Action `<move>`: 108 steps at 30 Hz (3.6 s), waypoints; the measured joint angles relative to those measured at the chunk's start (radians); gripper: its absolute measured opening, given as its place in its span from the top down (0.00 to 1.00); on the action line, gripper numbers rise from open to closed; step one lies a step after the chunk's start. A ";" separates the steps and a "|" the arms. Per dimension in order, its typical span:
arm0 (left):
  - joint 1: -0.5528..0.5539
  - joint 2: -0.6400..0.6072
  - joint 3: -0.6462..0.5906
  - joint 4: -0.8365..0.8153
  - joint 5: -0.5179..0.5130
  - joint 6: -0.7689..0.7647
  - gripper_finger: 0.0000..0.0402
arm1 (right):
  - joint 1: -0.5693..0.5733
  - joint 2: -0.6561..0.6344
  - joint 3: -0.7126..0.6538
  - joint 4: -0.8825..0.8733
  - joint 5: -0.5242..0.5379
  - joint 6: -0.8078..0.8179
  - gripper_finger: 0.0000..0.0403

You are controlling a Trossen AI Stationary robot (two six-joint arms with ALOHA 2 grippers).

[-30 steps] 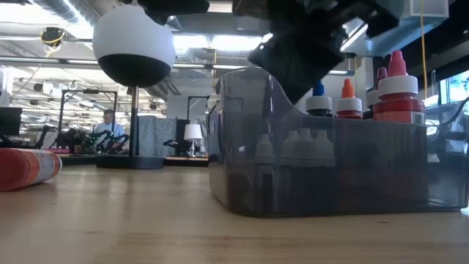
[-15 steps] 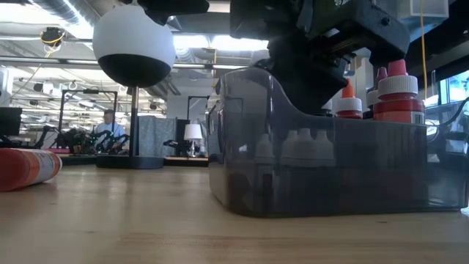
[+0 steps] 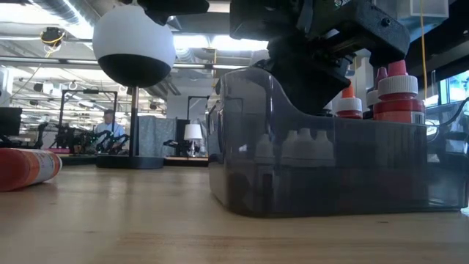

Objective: Pick & Place food coloring
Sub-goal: Put the small food coloring bottle into the black bin, then put the large orange food coloring bottle into the bin

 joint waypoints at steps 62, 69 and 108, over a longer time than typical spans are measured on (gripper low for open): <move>-0.023 0.001 0.000 -0.113 0.244 -0.264 0.42 | 0.479 -0.769 -0.562 0.349 0.570 0.326 0.72; 0.020 0.000 0.012 -0.383 0.340 -0.588 0.43 | 0.449 -0.769 -0.559 0.328 0.536 0.287 0.72; 0.133 0.008 0.065 -0.933 0.340 -1.788 0.43 | 0.425 -0.768 -0.589 0.278 0.532 0.228 0.72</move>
